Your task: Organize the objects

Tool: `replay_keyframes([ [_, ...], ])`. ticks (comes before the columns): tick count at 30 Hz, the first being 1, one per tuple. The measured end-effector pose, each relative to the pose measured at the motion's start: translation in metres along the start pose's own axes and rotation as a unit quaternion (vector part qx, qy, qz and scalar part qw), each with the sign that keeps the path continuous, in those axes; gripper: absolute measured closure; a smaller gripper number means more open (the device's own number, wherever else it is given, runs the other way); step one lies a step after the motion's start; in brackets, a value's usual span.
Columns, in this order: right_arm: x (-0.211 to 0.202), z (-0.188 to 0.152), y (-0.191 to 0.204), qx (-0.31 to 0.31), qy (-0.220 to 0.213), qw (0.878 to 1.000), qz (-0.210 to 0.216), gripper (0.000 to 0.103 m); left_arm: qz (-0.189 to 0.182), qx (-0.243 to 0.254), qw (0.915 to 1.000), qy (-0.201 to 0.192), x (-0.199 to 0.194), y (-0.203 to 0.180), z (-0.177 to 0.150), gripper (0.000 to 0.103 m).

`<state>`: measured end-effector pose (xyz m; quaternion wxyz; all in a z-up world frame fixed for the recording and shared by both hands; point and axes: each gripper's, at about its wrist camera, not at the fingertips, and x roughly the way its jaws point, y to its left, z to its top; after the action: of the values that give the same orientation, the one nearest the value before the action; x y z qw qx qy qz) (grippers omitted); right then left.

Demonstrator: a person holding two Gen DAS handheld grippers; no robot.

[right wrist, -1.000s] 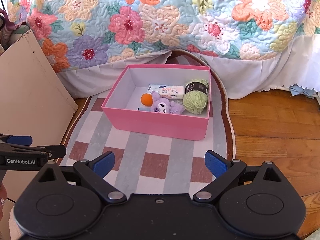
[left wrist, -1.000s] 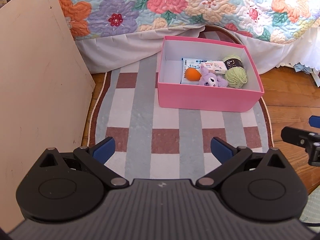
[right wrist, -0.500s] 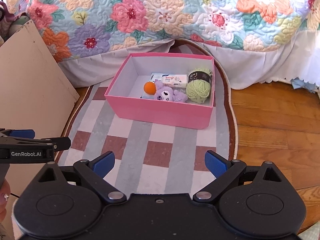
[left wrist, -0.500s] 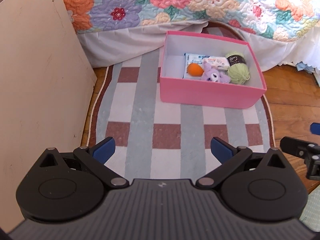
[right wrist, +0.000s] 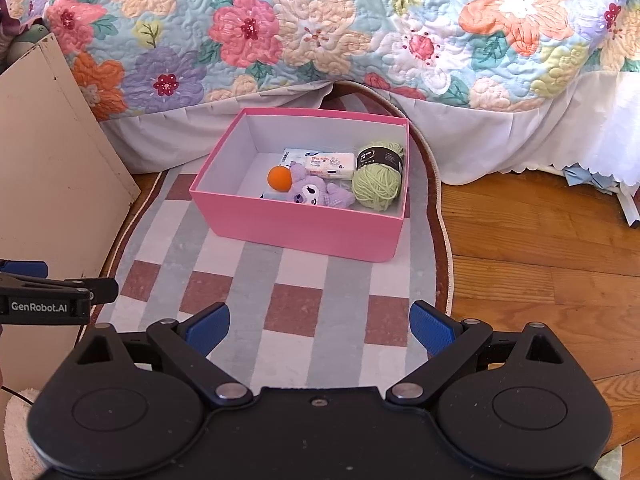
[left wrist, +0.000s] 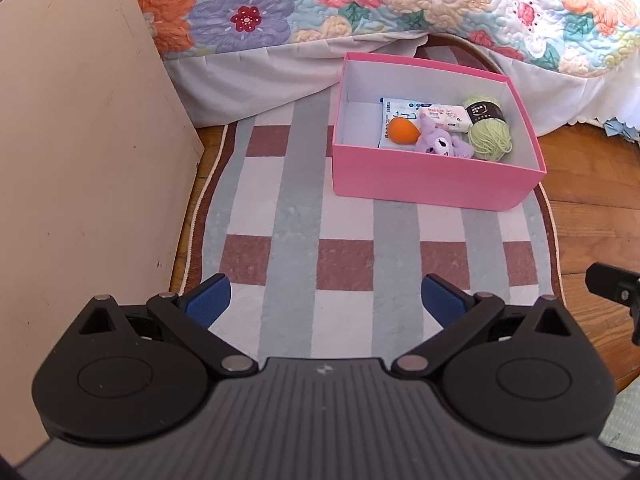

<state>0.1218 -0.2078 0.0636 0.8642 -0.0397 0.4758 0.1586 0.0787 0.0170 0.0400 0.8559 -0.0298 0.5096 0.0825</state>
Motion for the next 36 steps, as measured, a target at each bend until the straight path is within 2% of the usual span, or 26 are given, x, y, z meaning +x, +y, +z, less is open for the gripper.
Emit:
replay_keyframes([
  [19, -0.0023, -0.0046, 0.003, -0.013, 0.008, 1.0, -0.025, 0.005, 0.006, 0.021, 0.9997, 0.005, 0.0008, -0.0053, -0.002, 0.0],
  [36, -0.0016, -0.0046, 0.0003, -0.011, 0.009, 1.0, -0.024, 0.005, 0.006, 0.025, 0.9997, 0.003, 0.0016, -0.0027, -0.0023, 0.0],
])
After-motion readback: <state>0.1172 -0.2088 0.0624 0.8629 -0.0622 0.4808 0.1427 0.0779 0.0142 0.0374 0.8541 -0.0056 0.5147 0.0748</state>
